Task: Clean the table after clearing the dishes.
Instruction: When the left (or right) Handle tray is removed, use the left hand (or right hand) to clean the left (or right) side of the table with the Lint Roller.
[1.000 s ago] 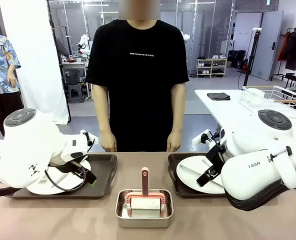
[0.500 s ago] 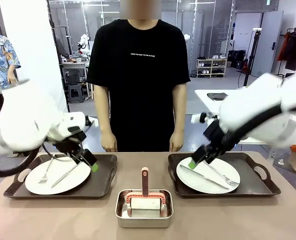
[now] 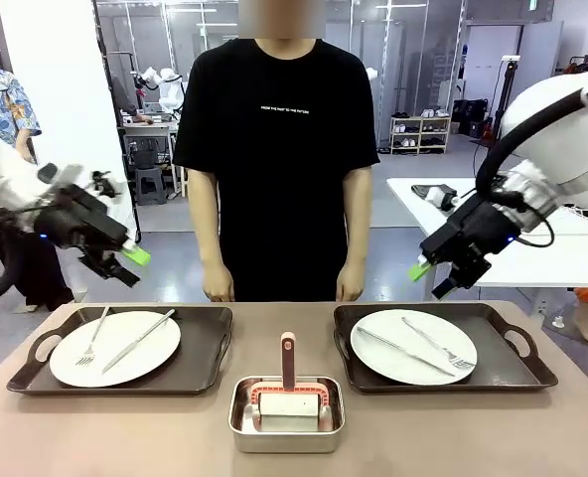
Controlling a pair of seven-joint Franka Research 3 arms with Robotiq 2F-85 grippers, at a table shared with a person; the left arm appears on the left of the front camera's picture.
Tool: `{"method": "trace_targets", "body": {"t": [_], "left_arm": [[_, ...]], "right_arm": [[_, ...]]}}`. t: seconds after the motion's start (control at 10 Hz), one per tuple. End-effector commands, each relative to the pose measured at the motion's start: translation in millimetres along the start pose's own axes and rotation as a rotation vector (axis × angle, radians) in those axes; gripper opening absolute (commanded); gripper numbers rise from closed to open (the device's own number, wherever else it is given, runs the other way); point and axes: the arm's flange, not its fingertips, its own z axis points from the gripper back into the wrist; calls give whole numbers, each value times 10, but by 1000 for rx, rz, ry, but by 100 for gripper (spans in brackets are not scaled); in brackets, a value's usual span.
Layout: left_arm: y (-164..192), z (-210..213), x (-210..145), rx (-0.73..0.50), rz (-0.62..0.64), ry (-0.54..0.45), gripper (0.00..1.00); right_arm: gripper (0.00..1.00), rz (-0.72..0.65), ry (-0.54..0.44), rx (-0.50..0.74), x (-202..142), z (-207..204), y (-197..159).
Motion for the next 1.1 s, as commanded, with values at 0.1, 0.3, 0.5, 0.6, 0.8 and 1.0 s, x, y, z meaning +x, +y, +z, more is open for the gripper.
{"method": "trace_targets", "body": {"t": [0.1, 0.3, 0.5, 0.6, 0.8, 1.0], "left_arm": [[486, 521, -383, -287, 128, -150, 100], [756, 990, -772, -349, 222, -277, 100], [992, 1457, -1196, -341, 302, -416, 100], [1132, 1725, -1486, -325, 355, -497, 100], [1278, 2194, -2086, -238, 490, -569, 100], [1307, 2457, -2519, -200, 580, -628, 100]], "right_arm": [[100, -101, -79, 219, -52, 439, -366], [100, -162, -132, 267, -264, 809, -680], [100, -240, -245, 339, -550, 1277, -1162], [100, -292, -300, 344, -770, 1489, -1369], [100, -428, -464, 389, -1345, 1957, -1889], [100, -474, -564, 430, -1838, 2116, -2215]]}}
